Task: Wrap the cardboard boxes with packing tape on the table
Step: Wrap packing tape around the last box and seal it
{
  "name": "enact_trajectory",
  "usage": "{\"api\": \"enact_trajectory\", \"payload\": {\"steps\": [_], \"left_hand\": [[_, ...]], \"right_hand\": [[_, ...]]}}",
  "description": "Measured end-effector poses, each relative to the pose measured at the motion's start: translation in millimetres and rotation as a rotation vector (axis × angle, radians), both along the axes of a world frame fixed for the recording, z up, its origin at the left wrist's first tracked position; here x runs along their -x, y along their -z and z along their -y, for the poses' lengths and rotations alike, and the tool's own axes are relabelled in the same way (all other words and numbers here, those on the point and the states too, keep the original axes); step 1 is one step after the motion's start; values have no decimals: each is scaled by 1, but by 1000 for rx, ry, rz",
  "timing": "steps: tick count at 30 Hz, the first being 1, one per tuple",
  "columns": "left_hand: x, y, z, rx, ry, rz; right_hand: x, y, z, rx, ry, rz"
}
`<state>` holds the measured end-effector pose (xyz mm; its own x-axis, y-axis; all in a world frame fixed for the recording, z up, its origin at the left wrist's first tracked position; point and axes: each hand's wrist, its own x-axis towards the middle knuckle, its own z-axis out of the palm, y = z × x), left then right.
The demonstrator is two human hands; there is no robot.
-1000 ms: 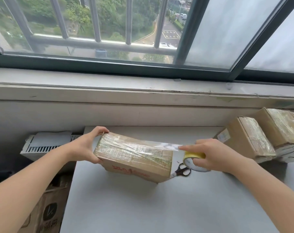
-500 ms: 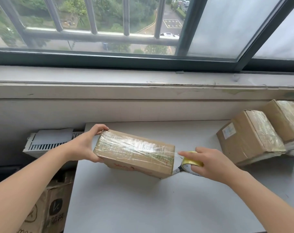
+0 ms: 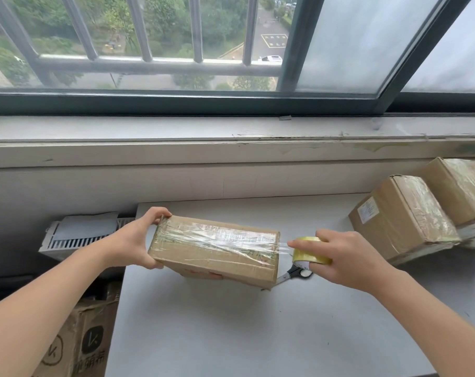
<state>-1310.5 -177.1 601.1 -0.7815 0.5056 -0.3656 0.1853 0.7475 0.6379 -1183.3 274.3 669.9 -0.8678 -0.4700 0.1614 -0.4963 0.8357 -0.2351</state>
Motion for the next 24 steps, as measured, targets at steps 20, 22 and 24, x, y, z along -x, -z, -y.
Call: {"api": "enact_trajectory", "payload": {"steps": [20,22,24], "left_hand": [[-47,-23,-136,587,513,-469],[-56,-19,-177,524,588,-501],[-63,-17,-213,466,609,-536]], "right_hand": [[0,70,-2,174,211,213],[0,74,0,188,220,220],[0,74,2,212,248,219]]}}
